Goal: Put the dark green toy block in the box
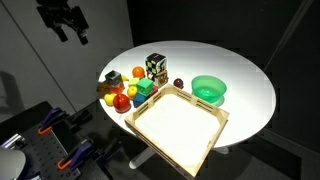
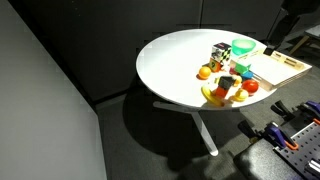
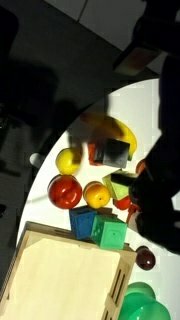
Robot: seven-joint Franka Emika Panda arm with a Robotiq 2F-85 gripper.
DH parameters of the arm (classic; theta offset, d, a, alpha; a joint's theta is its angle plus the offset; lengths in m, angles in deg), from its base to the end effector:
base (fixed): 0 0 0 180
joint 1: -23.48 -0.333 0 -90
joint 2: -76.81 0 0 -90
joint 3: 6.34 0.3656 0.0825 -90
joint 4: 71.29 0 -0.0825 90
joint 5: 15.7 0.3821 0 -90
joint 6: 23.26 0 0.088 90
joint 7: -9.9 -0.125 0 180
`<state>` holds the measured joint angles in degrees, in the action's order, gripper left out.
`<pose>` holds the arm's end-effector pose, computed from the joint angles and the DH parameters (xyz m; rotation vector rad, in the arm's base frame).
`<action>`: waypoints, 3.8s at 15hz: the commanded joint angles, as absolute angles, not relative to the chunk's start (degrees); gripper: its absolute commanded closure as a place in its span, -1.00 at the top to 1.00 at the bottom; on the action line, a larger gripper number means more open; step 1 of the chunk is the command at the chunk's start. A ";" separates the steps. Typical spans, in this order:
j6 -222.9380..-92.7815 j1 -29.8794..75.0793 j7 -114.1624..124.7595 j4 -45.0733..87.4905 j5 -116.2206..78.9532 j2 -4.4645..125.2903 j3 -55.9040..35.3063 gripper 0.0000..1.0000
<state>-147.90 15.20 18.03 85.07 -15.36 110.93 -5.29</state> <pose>0.3193 0.0527 0.4266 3.1011 0.4663 0.0657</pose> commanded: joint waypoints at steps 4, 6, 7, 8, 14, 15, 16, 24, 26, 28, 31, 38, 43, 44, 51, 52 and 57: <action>-147.75 14.98 20.39 84.99 -12.70 110.94 -5.81 1.00; -147.75 14.98 20.39 84.99 -12.70 110.91 -5.80 1.00; -147.75 14.97 20.39 84.99 -12.70 110.91 -5.78 1.00; -147.75 14.97 20.39 84.99 -12.70 110.91 -5.77 1.00; -147.75 14.97 20.39 84.99 -12.70 110.90 -5.77 1.00; -147.75 14.97 20.39 84.99 -12.70 110.90 -5.77 1.00; -147.75 14.97 20.39 84.99 -12.70 110.90 -5.77 1.00; -148.04 15.00 20.63 85.01 -12.96 110.25 -5.75 1.00; -148.31 15.15 20.79 84.94 -13.17 109.51 -5.82 1.00; -148.40 15.49 20.99 84.55 -13.37 108.37 -6.09 1.00; -148.68 16.58 21.25 83.98 -14.11 106.42 -6.58 1.00; -150.02 20.78 22.38 82.47 -15.90 101.86 -9.12 1.00; -152.63 23.58 22.52 81.81 -19.13 99.24 -10.00 1.00; -153.23 23.92 22.67 81.56 -19.65 98.65 -10.21 1.00; -155.02 25.08 23.00 78.03 -19.92 93.75 -11.20 1.00; -155.01 25.19 23.02 77.23 -19.92 92.94 -11.30 1.00; -154.75 25.51 23.20 73.32 -19.71 89.04 -11.77 1.00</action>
